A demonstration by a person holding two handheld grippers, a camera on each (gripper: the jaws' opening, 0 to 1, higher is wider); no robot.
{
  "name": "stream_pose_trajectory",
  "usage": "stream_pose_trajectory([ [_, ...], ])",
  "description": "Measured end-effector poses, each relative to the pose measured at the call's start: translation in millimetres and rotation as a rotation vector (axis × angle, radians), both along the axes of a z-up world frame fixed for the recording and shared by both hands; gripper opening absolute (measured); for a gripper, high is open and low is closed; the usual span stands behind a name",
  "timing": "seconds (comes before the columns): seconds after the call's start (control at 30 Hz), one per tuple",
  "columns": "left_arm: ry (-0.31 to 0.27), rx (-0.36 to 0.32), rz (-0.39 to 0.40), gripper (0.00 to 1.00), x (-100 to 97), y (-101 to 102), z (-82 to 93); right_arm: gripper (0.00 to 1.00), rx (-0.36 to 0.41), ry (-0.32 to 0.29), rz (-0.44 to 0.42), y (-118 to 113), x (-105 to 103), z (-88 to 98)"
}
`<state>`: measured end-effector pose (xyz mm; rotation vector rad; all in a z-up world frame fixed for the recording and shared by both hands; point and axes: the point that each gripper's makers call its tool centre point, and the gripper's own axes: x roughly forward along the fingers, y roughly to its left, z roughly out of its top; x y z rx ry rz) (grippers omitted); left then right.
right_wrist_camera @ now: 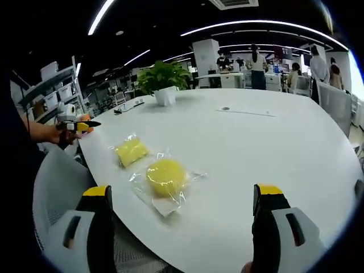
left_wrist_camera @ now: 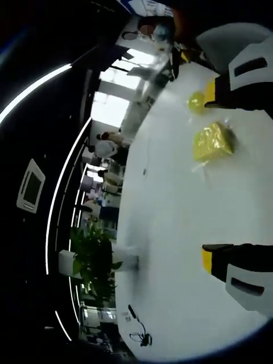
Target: Compare the silicone blocks by pressing each to a similar depth, holding the contact briefly, and releasing to observe deformation and rebound differences across the visible hardness samples.
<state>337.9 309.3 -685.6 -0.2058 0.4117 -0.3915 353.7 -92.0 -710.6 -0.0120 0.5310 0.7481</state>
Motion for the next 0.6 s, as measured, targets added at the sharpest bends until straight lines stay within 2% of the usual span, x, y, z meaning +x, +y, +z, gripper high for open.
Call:
stream_pose_trajectory([
  [0.07, 0.005, -0.009, 0.007, 1.0, -1.6, 0.5, -1.2, 0.97, 0.025, 0.004, -0.018, -3.0, 0.5, 3.3],
  [0.13, 0.019, -0.055, 0.016, 1.0, -2.4, -0.7, 0.2, 0.97, 0.029, 0.01, -0.023, -4.1, 0.3, 5.2],
  [0.17, 0.008, -0.065, 0.011, 1.0, -2.4, -2.2, 3.9, 0.97, 0.025, 0.006, -0.022, -4.4, -0.3, 5.8],
  [0.23, -0.012, -0.048, 0.006, 1.0, -3.0, -4.5, 8.4, 0.97, 0.027, -0.008, -0.03, -6.3, 1.4, 6.2],
  [0.3, 0.001, -0.04, 0.002, 1.0, -4.3, -5.6, 6.2, 0.97, 0.028, 0.017, -0.031, -6.0, 1.0, 1.4],
  [0.5, 0.005, -0.034, 0.019, 1.0, -9.1, -5.4, 2.1, 0.97, 0.034, 0.019, -0.004, 4.9, 0.5, 0.9],
  [0.6, 0.025, -0.016, -0.006, 1.0, -12.0, -10.1, -4.5, 0.96, 0.029, 0.037, 0.013, 8.3, -1.2, -3.3],
])
